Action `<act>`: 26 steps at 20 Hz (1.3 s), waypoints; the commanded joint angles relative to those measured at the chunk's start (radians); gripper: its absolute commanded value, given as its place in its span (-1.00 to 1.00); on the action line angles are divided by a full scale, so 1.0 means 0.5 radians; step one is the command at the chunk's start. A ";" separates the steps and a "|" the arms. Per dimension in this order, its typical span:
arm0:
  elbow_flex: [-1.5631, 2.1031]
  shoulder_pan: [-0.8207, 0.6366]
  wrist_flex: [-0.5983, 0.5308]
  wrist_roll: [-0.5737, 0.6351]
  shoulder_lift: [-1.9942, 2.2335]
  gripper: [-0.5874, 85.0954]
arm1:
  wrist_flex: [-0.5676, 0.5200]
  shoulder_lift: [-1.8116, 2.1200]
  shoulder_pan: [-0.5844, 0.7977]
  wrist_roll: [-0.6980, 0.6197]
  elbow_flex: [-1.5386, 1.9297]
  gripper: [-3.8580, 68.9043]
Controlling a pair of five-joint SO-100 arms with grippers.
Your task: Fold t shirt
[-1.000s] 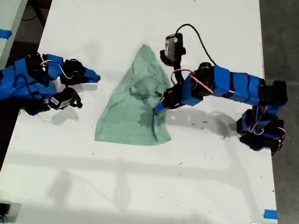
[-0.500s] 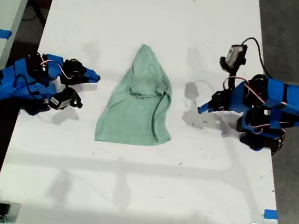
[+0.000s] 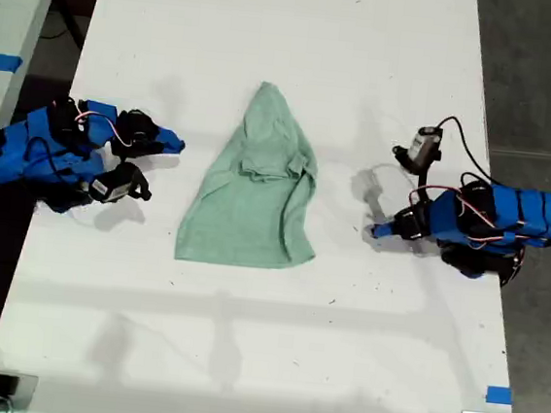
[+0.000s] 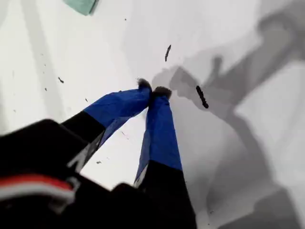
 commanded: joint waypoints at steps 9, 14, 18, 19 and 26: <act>0.086 0.021 0.003 -0.025 0.012 -0.99 | -0.043 0.028 0.028 -0.423 0.126 -0.87; 0.086 -0.015 0.003 0.003 0.012 -0.99 | -0.043 0.028 0.028 -0.423 0.126 -0.87; 0.086 -0.006 0.003 -0.006 0.012 -0.99 | -0.043 0.028 0.028 -0.423 0.126 -0.87; 0.086 -0.006 0.003 -0.006 0.012 -0.99 | -0.043 0.028 0.028 -0.423 0.126 -0.87; 0.086 -0.003 0.003 -0.009 0.012 -0.99 | -0.043 0.028 0.028 -0.423 0.126 -0.87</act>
